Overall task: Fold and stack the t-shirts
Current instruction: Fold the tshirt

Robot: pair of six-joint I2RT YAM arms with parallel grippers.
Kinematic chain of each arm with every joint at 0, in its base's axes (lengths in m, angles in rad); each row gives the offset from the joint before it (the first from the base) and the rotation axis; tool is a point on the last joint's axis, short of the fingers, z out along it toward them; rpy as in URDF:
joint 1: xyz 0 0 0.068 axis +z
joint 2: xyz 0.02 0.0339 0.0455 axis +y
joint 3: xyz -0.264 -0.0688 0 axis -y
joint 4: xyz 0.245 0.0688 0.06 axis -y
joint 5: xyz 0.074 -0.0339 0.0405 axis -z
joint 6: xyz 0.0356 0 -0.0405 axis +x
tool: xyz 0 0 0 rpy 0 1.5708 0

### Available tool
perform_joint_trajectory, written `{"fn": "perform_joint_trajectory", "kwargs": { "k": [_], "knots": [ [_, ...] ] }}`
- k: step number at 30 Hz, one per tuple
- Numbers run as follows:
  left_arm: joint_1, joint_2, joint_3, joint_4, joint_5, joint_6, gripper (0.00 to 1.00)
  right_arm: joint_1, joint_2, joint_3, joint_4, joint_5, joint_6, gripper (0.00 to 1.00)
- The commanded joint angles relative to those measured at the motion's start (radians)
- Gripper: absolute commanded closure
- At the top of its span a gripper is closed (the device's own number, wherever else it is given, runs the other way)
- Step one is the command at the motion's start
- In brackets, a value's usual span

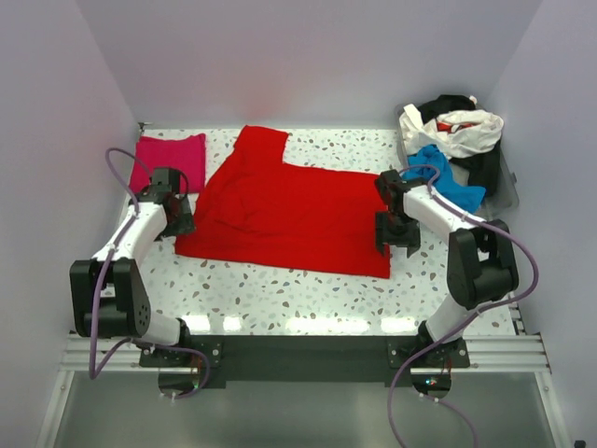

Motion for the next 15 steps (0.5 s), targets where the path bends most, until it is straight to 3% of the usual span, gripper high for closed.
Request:
{"fn": "perform_joint_trajectory", "kwargs": {
  "k": [1, 9, 15],
  "knots": [
    [-0.005, -0.021, 0.094, 0.009, 0.045, -0.019, 0.30, -0.002, -0.058, 0.098, -0.063, 0.024, -0.007, 0.33],
    [-0.143, 0.068, 0.130, 0.145, 0.212, -0.095, 0.28, 0.021, 0.009, 0.175, 0.101, -0.137, -0.044, 0.32],
    [-0.147, 0.149, 0.061, 0.275, 0.292, -0.131, 0.28, 0.058, 0.101, 0.152, 0.285, -0.264, -0.009, 0.33]
  ]
}}
